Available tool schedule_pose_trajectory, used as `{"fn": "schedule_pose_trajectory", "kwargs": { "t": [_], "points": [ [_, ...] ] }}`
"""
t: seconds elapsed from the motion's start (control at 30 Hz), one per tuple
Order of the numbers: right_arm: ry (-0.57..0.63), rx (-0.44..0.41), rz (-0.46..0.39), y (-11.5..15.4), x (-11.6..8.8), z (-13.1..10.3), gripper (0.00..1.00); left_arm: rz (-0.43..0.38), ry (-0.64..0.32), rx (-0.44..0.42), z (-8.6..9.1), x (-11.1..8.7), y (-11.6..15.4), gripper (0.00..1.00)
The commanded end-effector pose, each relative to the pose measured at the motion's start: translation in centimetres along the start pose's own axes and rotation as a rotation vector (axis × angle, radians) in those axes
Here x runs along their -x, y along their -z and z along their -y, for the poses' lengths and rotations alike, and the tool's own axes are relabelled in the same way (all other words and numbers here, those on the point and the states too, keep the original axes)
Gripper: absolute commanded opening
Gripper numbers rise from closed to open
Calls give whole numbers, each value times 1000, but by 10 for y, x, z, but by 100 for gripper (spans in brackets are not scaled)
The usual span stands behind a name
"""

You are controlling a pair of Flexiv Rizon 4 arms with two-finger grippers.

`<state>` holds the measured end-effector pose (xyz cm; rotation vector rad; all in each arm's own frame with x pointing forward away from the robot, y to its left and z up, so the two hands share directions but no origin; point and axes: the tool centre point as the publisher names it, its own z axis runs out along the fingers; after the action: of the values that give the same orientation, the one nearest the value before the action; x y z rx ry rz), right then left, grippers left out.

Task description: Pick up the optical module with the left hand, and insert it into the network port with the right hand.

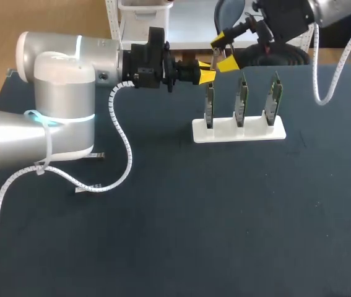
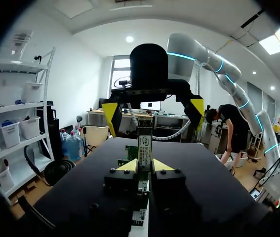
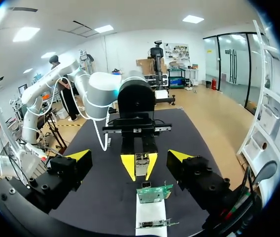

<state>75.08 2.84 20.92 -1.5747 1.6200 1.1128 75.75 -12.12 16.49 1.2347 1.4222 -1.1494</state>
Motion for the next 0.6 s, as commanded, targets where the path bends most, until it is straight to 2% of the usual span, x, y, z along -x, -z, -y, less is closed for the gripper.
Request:
{"fn": "schedule_pose_trajectory", "kwargs": {
  "t": [0.03,0.6],
  "points": [
    [-5,-4,-1,-2,1,4,100,5,-3,7,2,-1,0,0],
    [-30,-50,2,-2,-2,6,100,5,-3,7,2,-1,0,0]
  ]
}}
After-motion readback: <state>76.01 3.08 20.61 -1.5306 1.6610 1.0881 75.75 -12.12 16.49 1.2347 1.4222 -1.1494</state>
